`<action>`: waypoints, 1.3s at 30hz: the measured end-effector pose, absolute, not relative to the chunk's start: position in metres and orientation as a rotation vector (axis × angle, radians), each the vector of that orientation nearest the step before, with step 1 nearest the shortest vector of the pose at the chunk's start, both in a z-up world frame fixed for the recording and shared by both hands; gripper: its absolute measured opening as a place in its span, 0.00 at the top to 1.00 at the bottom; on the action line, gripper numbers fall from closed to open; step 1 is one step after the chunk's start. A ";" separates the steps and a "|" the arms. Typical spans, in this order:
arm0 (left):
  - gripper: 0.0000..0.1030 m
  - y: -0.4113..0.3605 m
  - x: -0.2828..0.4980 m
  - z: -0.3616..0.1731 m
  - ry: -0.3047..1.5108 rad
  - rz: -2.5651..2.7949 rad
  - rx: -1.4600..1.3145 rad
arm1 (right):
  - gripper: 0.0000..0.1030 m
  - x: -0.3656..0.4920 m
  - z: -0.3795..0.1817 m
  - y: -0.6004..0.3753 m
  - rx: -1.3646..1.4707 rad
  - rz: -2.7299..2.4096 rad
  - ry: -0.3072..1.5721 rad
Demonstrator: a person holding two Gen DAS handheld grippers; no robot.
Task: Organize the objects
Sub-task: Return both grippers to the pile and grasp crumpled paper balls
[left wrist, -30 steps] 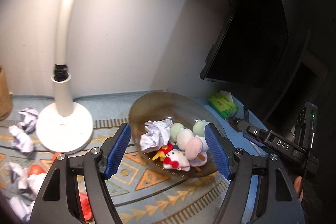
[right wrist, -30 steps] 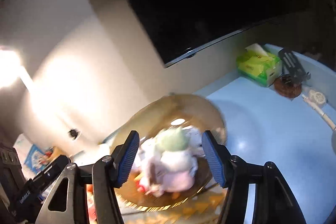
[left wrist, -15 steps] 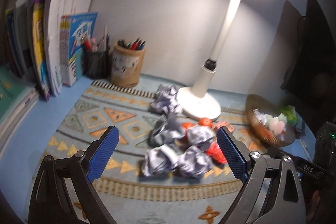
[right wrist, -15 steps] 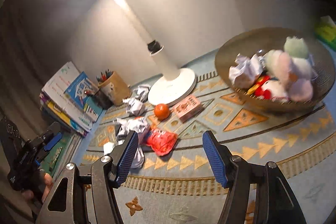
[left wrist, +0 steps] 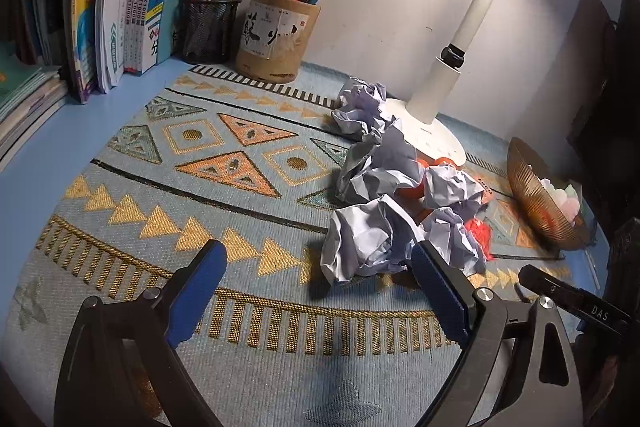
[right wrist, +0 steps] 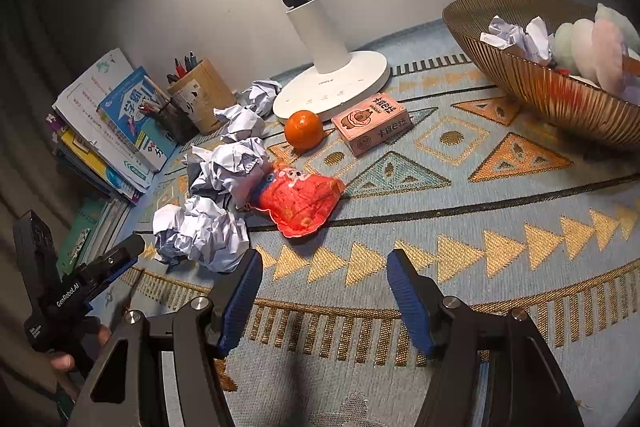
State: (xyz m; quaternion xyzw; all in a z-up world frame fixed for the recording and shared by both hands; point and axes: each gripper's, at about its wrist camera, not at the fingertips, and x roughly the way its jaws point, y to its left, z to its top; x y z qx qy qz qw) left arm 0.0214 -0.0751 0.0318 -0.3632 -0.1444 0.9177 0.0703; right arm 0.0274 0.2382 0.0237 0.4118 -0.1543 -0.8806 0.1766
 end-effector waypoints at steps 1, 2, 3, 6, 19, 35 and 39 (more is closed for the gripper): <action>0.10 -0.075 0.022 0.031 -0.442 2.752 -1.096 | 0.39 0.028 0.024 0.239 1.168 -2.495 -0.440; 0.10 -0.076 0.021 0.031 -0.453 2.746 -1.101 | 0.39 0.029 0.024 0.240 1.168 -2.498 -0.438; 0.10 -0.077 0.021 0.031 -0.463 2.740 -1.108 | 0.39 0.029 0.025 0.239 1.163 -2.501 -0.432; 0.10 -0.083 0.011 0.027 -0.590 2.625 -1.167 | 0.39 0.031 0.030 0.227 1.158 -2.501 -0.369; 0.17 -0.063 -0.020 0.016 -0.648 2.508 -1.204 | 0.39 0.005 0.037 0.124 1.175 -2.382 -0.194; 0.51 -0.046 -0.002 0.033 -0.487 2.531 -1.059 | 0.68 0.028 0.044 0.161 1.067 -2.482 -0.251; 0.51 -0.042 -0.001 0.034 -0.460 2.516 -1.054 | 0.67 0.046 0.059 0.203 1.037 -2.572 -0.287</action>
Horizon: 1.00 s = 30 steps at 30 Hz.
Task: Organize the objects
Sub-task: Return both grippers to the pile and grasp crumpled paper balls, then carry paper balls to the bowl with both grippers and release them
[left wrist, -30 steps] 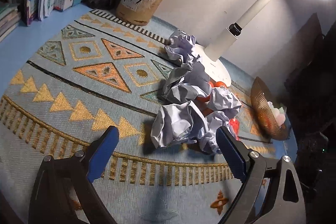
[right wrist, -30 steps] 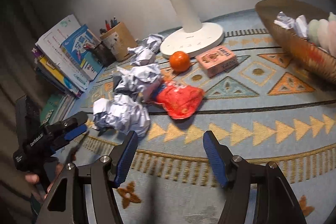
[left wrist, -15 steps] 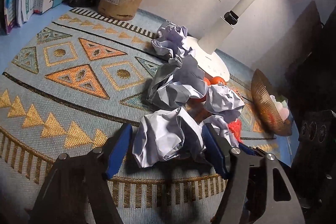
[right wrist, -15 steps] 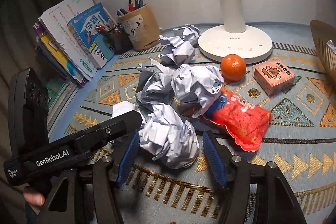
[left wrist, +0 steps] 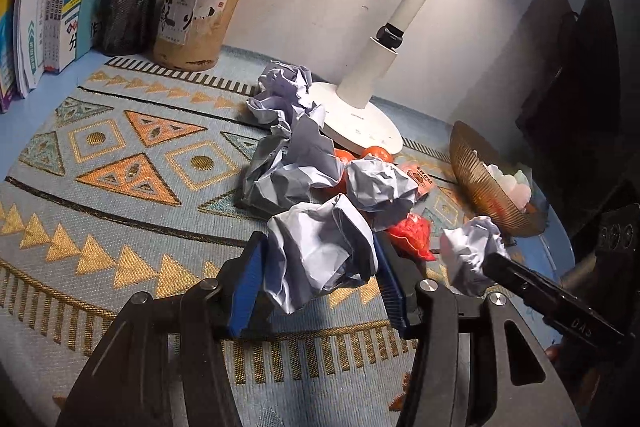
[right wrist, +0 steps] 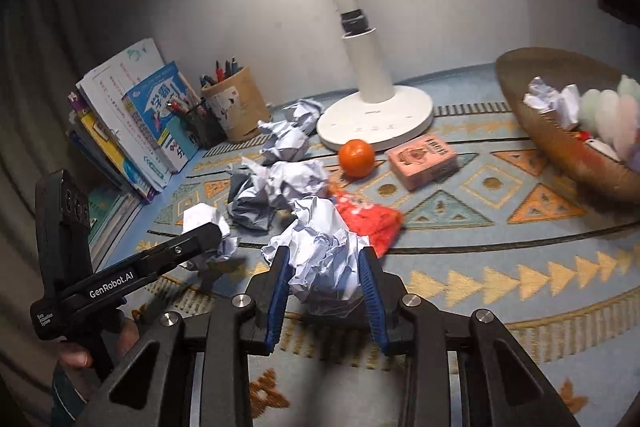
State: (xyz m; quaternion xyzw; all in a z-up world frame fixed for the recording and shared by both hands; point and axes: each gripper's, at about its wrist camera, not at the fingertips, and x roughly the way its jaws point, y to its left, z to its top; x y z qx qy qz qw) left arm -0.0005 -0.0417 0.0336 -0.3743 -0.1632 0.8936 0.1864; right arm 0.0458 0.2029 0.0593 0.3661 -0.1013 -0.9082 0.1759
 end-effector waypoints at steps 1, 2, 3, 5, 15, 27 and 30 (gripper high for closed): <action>0.51 -0.042 0.000 0.034 -0.455 2.514 -1.051 | 0.67 0.048 0.062 0.211 1.041 -2.596 -0.271; 0.52 -0.041 0.001 0.034 -0.448 2.516 -1.049 | 0.67 0.052 0.063 0.218 1.045 -2.622 -0.245; 0.52 -0.040 0.002 0.034 -0.437 2.519 -1.048 | 0.67 0.053 0.064 0.224 1.052 -2.643 -0.217; 0.52 -0.037 0.002 0.034 -0.413 2.524 -1.054 | 0.67 0.054 0.061 0.231 1.088 -2.645 -0.173; 0.51 -0.031 0.002 0.032 -0.348 2.542 -1.071 | 0.41 0.051 0.033 0.234 1.175 -2.607 -0.185; 0.51 -0.023 0.007 0.030 -0.276 2.558 -1.061 | 0.51 0.050 0.028 0.223 1.181 -2.654 -0.090; 0.51 -0.018 0.010 0.032 -0.238 2.572 -1.046 | 0.57 0.054 0.031 0.222 1.145 -2.672 -0.072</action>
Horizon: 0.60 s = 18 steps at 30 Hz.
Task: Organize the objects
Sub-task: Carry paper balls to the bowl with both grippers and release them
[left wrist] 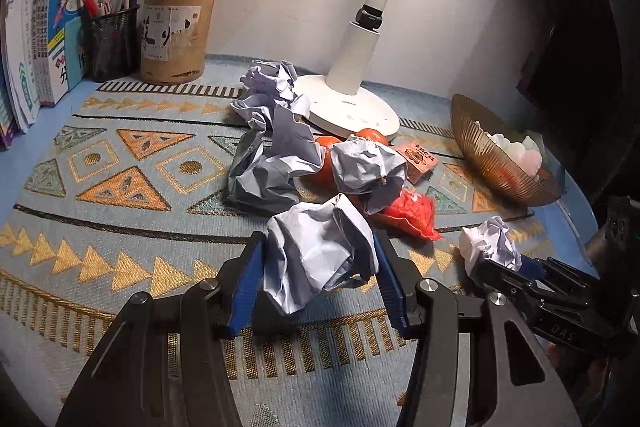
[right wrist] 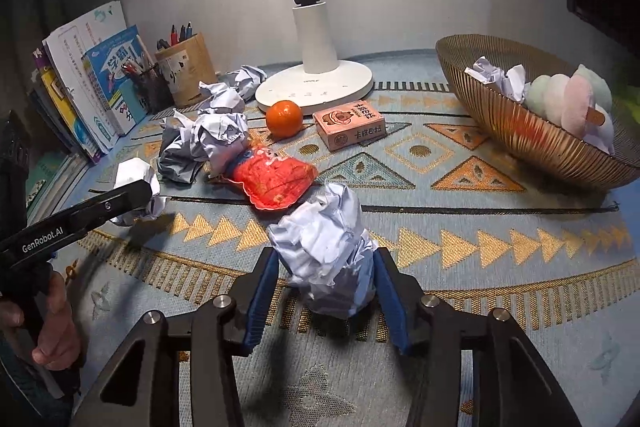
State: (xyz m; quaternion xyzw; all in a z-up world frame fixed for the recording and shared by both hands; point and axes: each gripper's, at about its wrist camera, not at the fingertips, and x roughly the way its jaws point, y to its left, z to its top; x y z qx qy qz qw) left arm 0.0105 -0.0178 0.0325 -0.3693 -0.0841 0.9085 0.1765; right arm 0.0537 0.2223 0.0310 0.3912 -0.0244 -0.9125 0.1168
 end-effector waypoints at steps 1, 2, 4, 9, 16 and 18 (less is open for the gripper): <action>0.51 -0.015 0.013 0.035 -0.222 2.576 -1.034 | 0.57 0.056 0.033 0.223 1.127 -2.681 -0.072; 0.51 -0.012 0.017 0.038 -0.216 2.570 -1.024 | 0.57 0.059 0.037 0.225 1.102 -2.690 -0.085; 0.51 -0.003 0.027 0.051 -0.201 2.563 -0.981 | 0.57 0.063 0.042 0.236 1.071 -2.685 -0.160; 0.51 0.043 0.038 0.107 -0.161 2.500 -0.818 | 0.57 0.072 0.077 0.277 1.002 -2.745 -0.292; 0.51 0.141 -0.003 0.161 -0.113 2.418 -0.698 | 0.57 0.071 0.166 0.355 0.720 -2.995 -0.300; 0.51 0.167 -0.022 0.163 -0.119 2.401 -0.702 | 0.57 0.060 0.179 0.376 0.686 -3.035 -0.308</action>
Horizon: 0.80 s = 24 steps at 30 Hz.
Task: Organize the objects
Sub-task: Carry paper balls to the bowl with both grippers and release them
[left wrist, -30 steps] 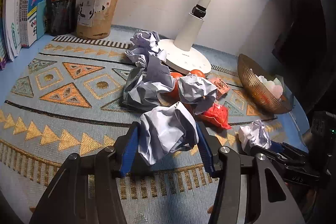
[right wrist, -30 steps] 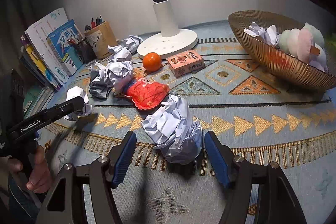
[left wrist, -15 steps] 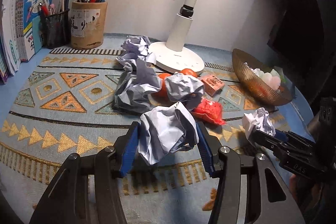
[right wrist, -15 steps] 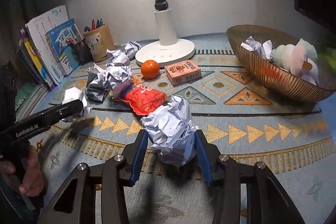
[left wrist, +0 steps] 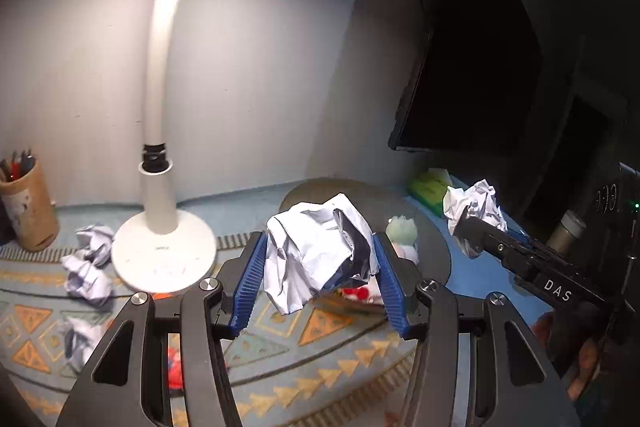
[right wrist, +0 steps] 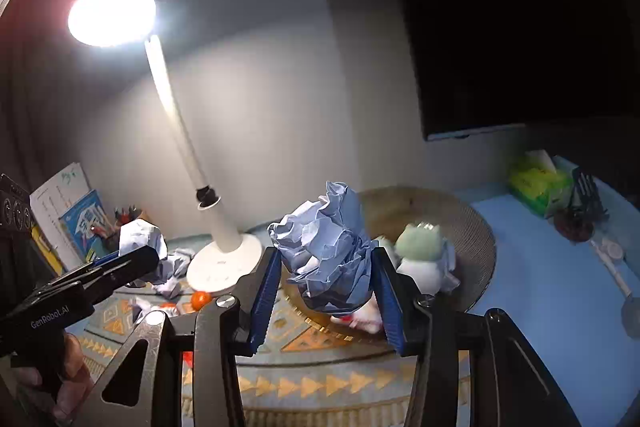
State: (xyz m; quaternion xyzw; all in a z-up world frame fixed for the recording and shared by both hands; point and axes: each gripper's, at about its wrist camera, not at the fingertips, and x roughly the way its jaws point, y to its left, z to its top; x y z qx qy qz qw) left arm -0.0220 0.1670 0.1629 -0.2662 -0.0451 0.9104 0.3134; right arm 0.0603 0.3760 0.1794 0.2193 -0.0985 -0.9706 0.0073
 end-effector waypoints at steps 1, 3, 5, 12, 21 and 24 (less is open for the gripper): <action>0.51 0.179 -0.033 0.161 -0.130 2.387 -0.717 | 0.57 0.053 0.183 0.386 0.681 -3.054 -0.313; 0.51 0.201 -0.052 0.155 -0.146 2.367 -0.747 | 0.57 0.037 0.186 0.403 0.682 -3.083 -0.342; 0.51 0.220 -0.065 0.145 -0.136 2.367 -0.768 | 0.57 0.019 0.184 0.419 0.700 -3.088 -0.388; 0.51 0.257 -0.100 0.112 -0.106 2.358 -0.840 | 0.56 -0.045 0.162 0.441 0.833 -3.054 -0.488; 0.15 0.257 -0.092 0.112 -0.062 2.359 -0.824 | 0.45 -0.067 0.164 0.445 0.872 -3.013 -0.539; 0.15 0.231 -0.075 0.122 -0.109 2.358 -0.816 | 0.45 -0.042 0.171 0.435 0.854 -3.023 -0.489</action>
